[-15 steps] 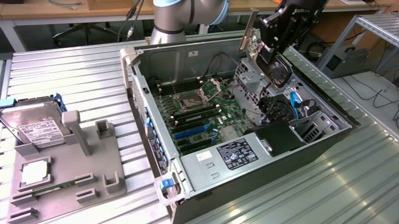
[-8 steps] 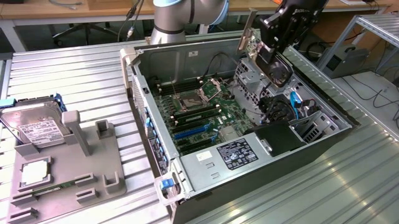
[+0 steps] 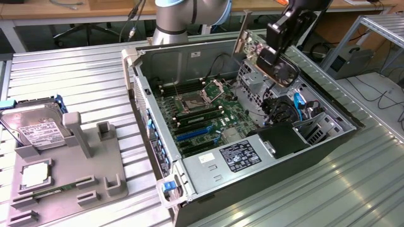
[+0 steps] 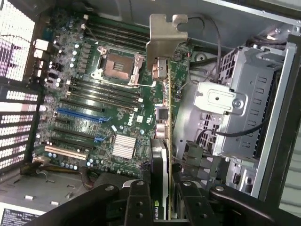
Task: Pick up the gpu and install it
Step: 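Insert the gpu into the slot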
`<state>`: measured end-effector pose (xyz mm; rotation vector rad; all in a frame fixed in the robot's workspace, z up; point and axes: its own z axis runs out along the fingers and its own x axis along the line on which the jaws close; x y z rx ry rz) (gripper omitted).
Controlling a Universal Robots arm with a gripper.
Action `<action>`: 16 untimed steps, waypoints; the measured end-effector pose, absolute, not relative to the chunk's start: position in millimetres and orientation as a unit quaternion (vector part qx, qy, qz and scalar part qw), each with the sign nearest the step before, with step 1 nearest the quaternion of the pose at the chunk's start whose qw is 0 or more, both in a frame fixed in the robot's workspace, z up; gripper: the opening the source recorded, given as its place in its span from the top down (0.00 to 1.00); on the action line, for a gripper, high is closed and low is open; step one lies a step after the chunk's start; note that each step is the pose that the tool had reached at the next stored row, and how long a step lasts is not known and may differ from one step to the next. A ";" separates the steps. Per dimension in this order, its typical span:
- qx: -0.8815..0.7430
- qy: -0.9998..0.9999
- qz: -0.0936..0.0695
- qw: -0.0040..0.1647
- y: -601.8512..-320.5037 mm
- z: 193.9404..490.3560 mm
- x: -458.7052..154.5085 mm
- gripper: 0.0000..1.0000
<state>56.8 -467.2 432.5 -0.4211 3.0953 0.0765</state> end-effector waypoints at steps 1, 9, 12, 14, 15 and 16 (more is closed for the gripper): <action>-0.152 0.988 0.024 0.008 -467.2 432.4 56.8 0.73; -0.288 0.957 0.024 0.004 -467.2 431.4 56.8 0.73; -0.321 0.947 0.024 0.004 -467.2 431.3 56.8 0.73; -0.358 0.933 0.024 0.002 -467.3 431.1 56.8 0.73; -0.371 0.928 0.024 0.002 -467.3 431.0 56.8 0.73; -0.386 0.922 0.024 0.002 -467.2 430.9 56.8 0.73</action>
